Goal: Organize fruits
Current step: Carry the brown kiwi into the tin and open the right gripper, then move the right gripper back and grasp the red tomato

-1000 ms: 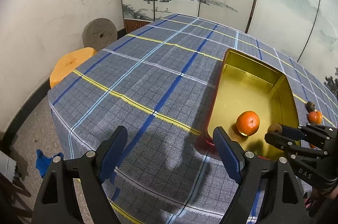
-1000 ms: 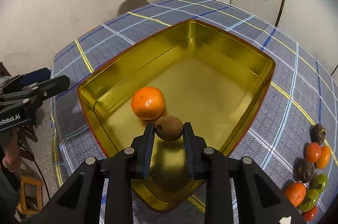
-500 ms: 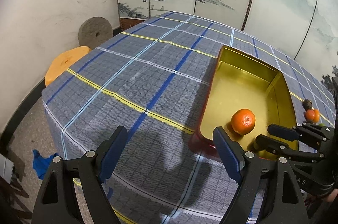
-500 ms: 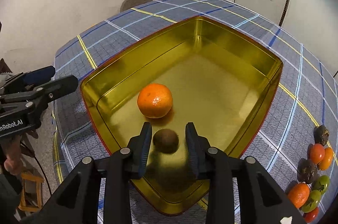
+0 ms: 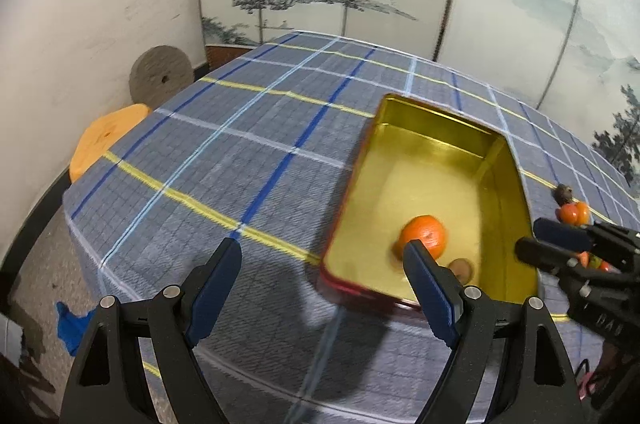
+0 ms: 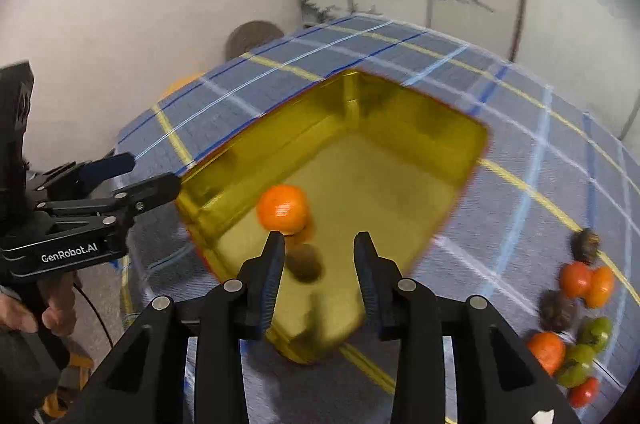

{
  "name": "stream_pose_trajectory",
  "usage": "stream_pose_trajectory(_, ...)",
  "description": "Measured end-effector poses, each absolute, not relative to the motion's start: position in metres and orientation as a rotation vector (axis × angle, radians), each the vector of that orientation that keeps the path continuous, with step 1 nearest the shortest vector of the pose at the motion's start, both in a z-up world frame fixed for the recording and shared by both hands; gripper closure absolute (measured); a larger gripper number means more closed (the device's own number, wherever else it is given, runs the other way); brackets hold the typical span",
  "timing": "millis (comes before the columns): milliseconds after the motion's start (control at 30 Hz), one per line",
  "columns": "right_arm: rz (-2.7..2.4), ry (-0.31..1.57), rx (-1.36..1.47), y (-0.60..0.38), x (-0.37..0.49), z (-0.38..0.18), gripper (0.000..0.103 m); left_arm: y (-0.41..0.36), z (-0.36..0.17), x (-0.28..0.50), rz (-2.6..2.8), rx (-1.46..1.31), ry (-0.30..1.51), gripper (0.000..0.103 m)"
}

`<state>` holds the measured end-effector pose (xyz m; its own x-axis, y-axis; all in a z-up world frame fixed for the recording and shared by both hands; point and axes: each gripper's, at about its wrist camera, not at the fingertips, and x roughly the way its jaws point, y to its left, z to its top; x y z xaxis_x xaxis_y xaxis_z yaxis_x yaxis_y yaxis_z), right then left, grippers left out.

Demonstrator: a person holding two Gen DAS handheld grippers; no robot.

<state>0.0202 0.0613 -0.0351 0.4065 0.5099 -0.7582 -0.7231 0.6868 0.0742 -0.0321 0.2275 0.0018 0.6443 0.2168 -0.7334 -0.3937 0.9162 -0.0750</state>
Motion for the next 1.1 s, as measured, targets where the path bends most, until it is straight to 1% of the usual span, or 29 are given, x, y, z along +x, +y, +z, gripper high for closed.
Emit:
stream_pose_trajectory(200,0.632,0.841,-0.220,-0.007,0.035,-0.026,0.068,0.198,0.007,-0.019,0.272,-0.195,0.795,0.020)
stream_pose_trajectory(300,0.536,0.847,-0.221,-0.046,0.038,-0.027,0.064,0.182,0.008,-0.012,0.235,-0.173,0.801,0.020)
stream_pose_trajectory(400,0.449,0.855,-0.210,-0.087,0.038,-0.031,0.060,0.165,0.009,-0.006,0.196,-0.154,0.807,0.020)
stream_pose_trajectory(600,0.322,0.905,-0.149,-0.153,0.038,-0.051,0.060,0.130,0.009,0.007,0.121,-0.117,0.818,0.020)
stream_pose_trajectory(767,0.278,0.931,-0.137,-0.174,0.038,-0.069,0.060,0.104,0.007,0.016,0.069,-0.097,0.833,0.020)
stream_pose_trajectory(1100,0.296,0.923,-0.119,-0.174,0.055,-0.083,0.060,0.067,-0.001,0.027,0.012,-0.039,0.863,0.020)
